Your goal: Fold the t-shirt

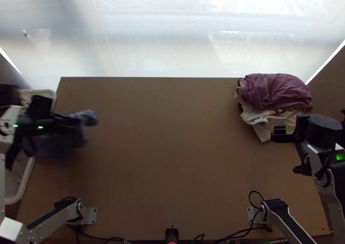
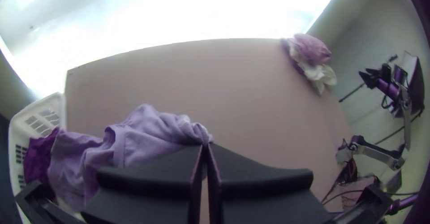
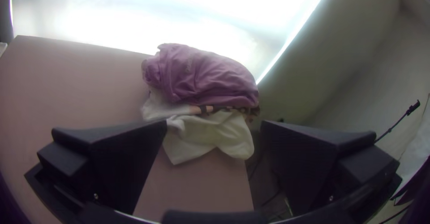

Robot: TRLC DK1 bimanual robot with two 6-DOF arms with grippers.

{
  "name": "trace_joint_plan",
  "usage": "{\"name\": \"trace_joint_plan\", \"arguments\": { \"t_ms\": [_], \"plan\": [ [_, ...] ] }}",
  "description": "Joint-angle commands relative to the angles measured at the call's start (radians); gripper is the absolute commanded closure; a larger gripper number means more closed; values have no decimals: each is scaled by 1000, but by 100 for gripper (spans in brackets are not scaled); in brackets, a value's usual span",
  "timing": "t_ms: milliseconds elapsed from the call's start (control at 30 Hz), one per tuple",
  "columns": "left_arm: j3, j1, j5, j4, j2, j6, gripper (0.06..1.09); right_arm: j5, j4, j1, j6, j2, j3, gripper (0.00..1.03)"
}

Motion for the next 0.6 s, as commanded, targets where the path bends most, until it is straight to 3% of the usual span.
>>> {"name": "trace_joint_plan", "arguments": {
  "t_ms": [0, 133, 333, 400, 467, 500, 533, 567],
  "plan": [
    [-120, -652, -81, 226, -40, -328, 105, -1, -45, -28, 2, -114, -98, 5],
    [-46, -872, -87, 316, 145, -347, 104, 1, -85, -65, -1, -177, -121, 5],
    [344, -1116, -89, 322, 532, -354, 104, 1, -105, -167, -33, -251, -165, 5],
    [463, -1200, -104, 319, 656, -345, 96, 1, -106, -207, -41, -267, -182, 5],
    [548, -1272, -127, 310, 748, -325, 70, 1, -108, -233, -42, -277, -192, 5],
    [577, -1297, -127, 310, 776, -324, 47, 1, -108, -246, -42, -280, -193, 5],
    [601, -1318, -127, 308, 797, -324, 14, 1, -108, -258, -42, -283, -193, 5],
    [620, -1330, -127, 308, 806, -324, 10, 1, -108, -269, -42, -286, -193, 5]
  ]
}}
